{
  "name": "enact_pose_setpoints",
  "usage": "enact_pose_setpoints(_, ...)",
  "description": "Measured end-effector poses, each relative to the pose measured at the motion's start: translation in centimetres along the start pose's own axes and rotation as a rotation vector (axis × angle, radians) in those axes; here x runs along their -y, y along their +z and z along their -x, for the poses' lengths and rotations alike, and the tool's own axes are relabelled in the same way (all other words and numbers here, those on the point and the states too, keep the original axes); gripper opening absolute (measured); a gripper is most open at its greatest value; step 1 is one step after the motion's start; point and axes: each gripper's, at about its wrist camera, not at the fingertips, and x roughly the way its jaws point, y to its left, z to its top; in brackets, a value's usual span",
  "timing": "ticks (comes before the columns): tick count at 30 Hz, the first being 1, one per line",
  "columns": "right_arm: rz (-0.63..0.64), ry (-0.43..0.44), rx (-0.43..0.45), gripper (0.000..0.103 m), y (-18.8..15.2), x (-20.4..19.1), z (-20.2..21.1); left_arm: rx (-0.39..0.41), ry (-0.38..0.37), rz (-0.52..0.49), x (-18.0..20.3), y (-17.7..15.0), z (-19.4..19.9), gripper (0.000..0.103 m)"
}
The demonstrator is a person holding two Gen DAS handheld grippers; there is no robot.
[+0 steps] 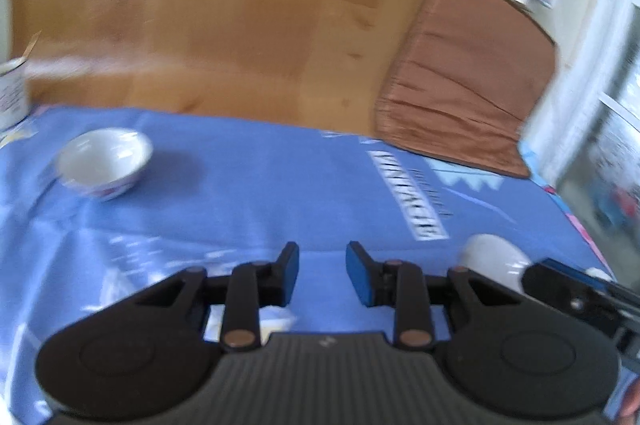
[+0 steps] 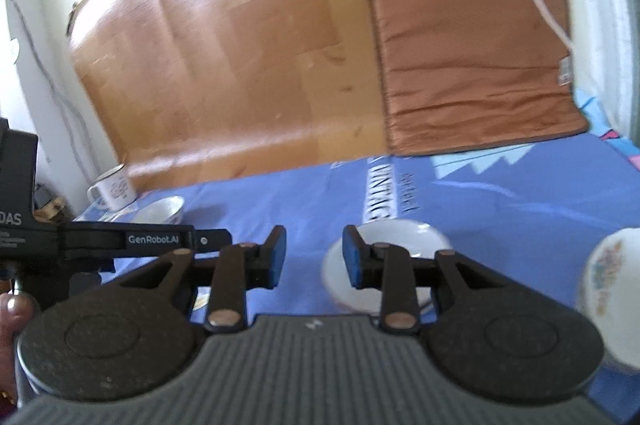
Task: Organize plates and bowls
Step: 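Move the right gripper to the flower-patterned bowl beside the mug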
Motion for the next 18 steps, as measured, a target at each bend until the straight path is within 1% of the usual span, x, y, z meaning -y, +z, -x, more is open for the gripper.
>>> enact_pose_setpoints(4, 0.000, 0.047, -0.051, 0.034, 0.2, -1.4, -1.5, 0.033, 0.087, 0.065, -4.5, -0.4, 0.7, 0.027)
enact_pose_setpoints(8, 0.013, 0.087, -0.101, 0.034, 0.3, -3.1, -3.1, 0.090, 0.188, 0.101, -8.4, -1.0, 1.4, 0.027)
enact_pose_setpoints(10, 0.011, 0.110, -0.134, 0.034, 0.5, -3.9, -4.0, 0.107, 0.225, 0.125, -10.3, -1.2, 1.5, 0.027)
enact_pose_setpoints(14, 0.004, 0.150, -0.188, 0.034, 1.2, -5.6, -6.1, 0.128, 0.255, 0.206, -13.5, -2.0, 1.7, 0.027)
enact_pose_setpoints(18, 0.005, 0.189, -0.229, 0.034, 2.2, -7.7, -8.7, 0.134, 0.230, 0.293, -15.6, -2.6, 1.5, 0.027)
